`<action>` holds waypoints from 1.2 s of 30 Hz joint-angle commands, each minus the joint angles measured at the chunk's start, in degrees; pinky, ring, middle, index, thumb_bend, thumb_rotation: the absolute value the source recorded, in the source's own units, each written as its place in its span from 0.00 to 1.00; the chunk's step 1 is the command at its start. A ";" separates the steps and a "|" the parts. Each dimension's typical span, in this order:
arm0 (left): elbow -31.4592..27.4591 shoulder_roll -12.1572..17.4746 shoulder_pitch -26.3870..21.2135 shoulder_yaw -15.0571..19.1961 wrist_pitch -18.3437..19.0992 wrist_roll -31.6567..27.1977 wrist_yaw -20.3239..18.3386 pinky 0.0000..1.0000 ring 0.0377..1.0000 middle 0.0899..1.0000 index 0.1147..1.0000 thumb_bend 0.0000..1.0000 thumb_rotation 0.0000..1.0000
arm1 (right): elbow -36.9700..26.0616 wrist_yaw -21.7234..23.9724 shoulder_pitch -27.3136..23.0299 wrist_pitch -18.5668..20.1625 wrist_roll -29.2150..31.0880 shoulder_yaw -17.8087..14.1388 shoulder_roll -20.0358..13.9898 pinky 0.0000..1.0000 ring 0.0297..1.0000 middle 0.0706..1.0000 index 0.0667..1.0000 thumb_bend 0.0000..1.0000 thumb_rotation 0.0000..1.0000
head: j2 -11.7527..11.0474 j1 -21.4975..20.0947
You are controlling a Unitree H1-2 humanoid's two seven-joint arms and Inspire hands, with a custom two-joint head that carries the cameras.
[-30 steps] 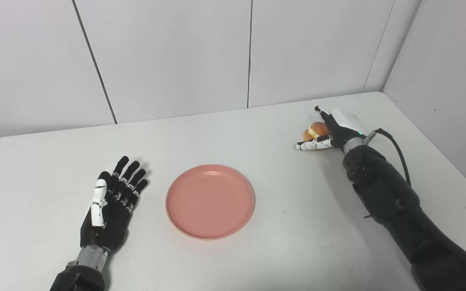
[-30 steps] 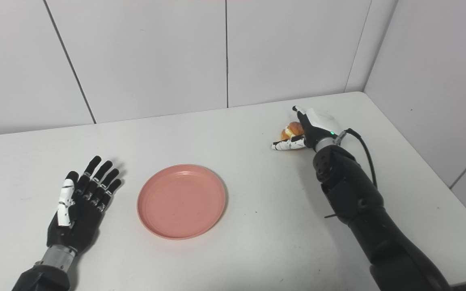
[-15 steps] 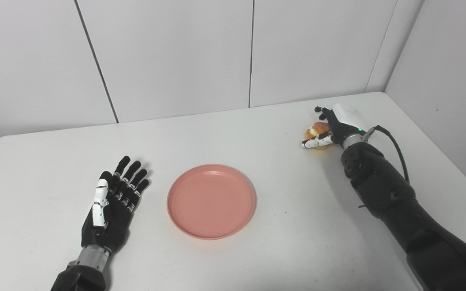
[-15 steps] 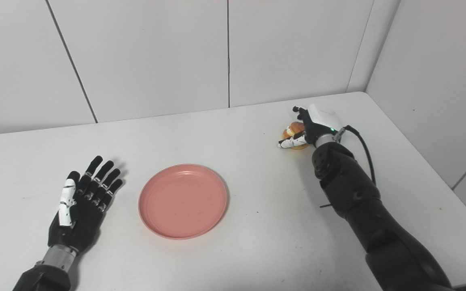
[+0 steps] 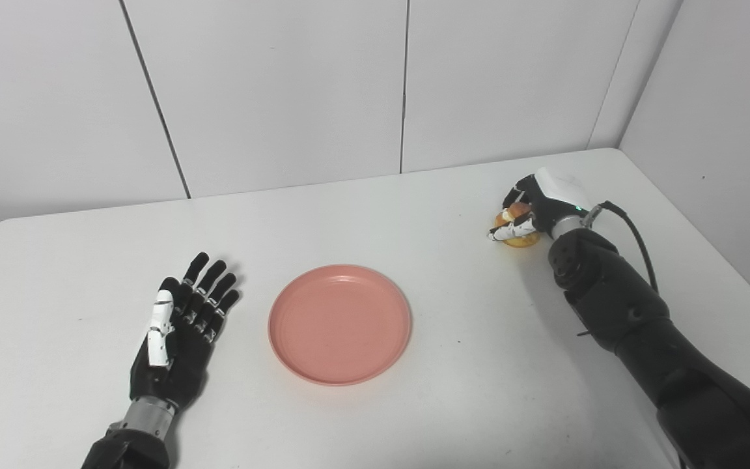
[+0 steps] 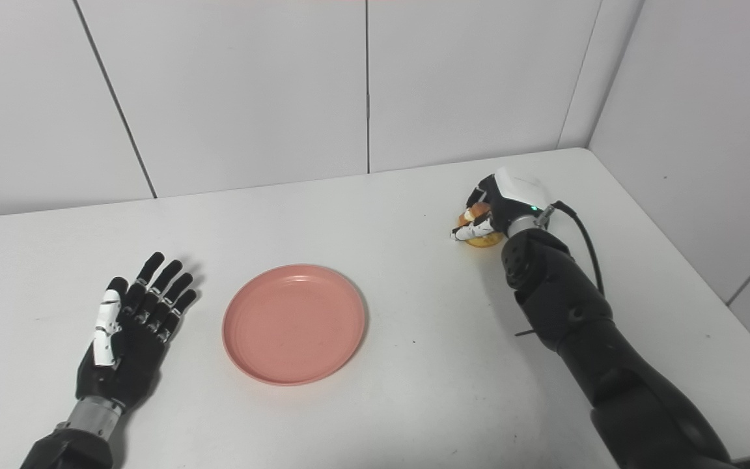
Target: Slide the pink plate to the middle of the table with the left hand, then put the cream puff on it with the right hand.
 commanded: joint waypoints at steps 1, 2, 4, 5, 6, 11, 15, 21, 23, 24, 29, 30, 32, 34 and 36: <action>2.39 0.29 3.31 -0.38 4.86 1.73 2.66 1.00 0.98 0.98 0.97 0.36 1.00 | -1.60 0.49 -1.48 2.50 -1.02 0.17 -1.54 0.34 0.40 0.45 0.45 0.49 0.14 | -0.01 0.09; 2.47 0.32 3.28 -0.39 4.83 1.75 2.63 1.00 0.98 0.98 0.98 0.36 1.00 | -2.09 0.63 -1.41 2.91 -1.03 0.05 -1.59 0.32 0.38 0.44 0.45 0.49 0.14 | -0.01 0.09; 2.79 0.39 3.22 -0.42 4.67 1.73 2.43 1.00 0.98 0.98 0.98 0.37 1.00 | -3.21 1.04 -1.30 3.94 -1.08 -0.09 -1.70 0.31 0.37 0.44 0.46 0.49 0.14 | 0.07 0.22; 2.96 0.39 3.18 -0.41 4.55 1.73 2.40 1.00 0.98 0.98 0.98 0.37 1.00 | -4.04 1.22 -1.18 4.46 -1.20 -0.10 -1.82 0.31 0.37 0.44 0.46 0.49 0.14 | 0.05 0.34; 3.05 0.38 3.15 -0.41 4.48 1.74 2.39 1.00 0.98 0.98 0.98 0.37 1.00 | -4.63 1.35 -1.09 4.81 -1.31 -0.08 -1.90 0.30 0.37 0.44 0.46 0.49 0.14 | 0.05 0.34; 2.52 0.22 3.20 -0.69 4.56 2.13 2.76 1.00 0.97 0.97 0.97 0.37 1.00 | -9.00 1.57 -0.34 5.31 -1.69 -0.51 -2.63 0.26 0.33 0.41 0.46 0.49 0.14 | 0.20 0.75; 2.58 0.10 3.15 -0.85 4.43 2.24 2.87 1.00 0.98 0.98 0.98 0.38 1.00 | -15.23 2.87 0.59 6.27 -2.23 -0.63 -3.52 0.26 0.32 0.38 0.45 0.49 0.14 | 0.18 0.87; 3.14 -0.20 3.03 -0.97 3.89 2.45 2.94 1.00 0.98 0.98 0.98 0.37 1.00 | -23.15 4.77 1.18 6.46 -3.68 -0.55 -3.95 0.28 0.35 0.40 0.45 0.49 0.15 | 0.06 1.36; 2.74 -0.38 3.12 -1.10 4.09 2.66 3.27 0.99 0.97 0.97 0.97 0.38 1.00 | -26.08 5.45 1.46 6.43 -4.32 -0.43 -3.71 0.30 0.37 0.42 0.45 0.49 0.14 | 0.04 1.60; 2.59 -0.52 3.15 -1.12 4.24 2.74 3.52 1.00 0.97 0.97 0.97 0.38 1.00 | -28.08 5.93 1.65 6.51 -4.71 -0.28 -3.45 0.31 0.37 0.44 0.46 0.49 0.14 | 0.05 1.74; 2.01 -1.08 3.25 -1.61 4.38 3.16 4.21 0.99 0.97 0.97 0.97 0.38 1.00 | -35.12 9.76 1.80 8.58 -6.50 0.40 -1.56 0.32 0.37 0.42 0.45 0.49 0.14 | 0.06 3.00; 1.98 -1.22 3.24 -1.76 4.33 3.27 4.30 0.99 0.97 0.97 0.97 0.38 1.00 | -36.08 10.51 1.78 8.75 -6.70 0.53 -1.12 0.32 0.37 0.42 0.45 0.49 0.14 | 0.01 3.67; 1.72 -1.58 3.32 -2.13 4.20 3.76 4.70 0.99 0.97 0.97 0.97 0.39 1.00 | -38.09 11.99 1.75 9.10 -7.26 1.00 0.04 0.31 0.35 0.40 0.45 0.49 0.15 | 0.01 4.45; 1.22 -1.96 3.54 -2.45 4.10 4.33 5.25 0.98 0.96 0.97 0.96 0.39 1.00 | -39.73 12.66 1.83 8.99 -7.71 1.54 1.45 0.26 0.31 0.37 0.45 0.49 0.14 | 0.09 5.33; 0.41 -2.39 3.87 -2.85 4.01 5.20 5.98 0.97 0.96 0.96 0.96 0.39 1.00 | -41.16 13.35 1.94 8.49 -8.24 2.33 2.54 0.25 0.32 0.38 0.45 0.49 0.14 | 0.22 6.51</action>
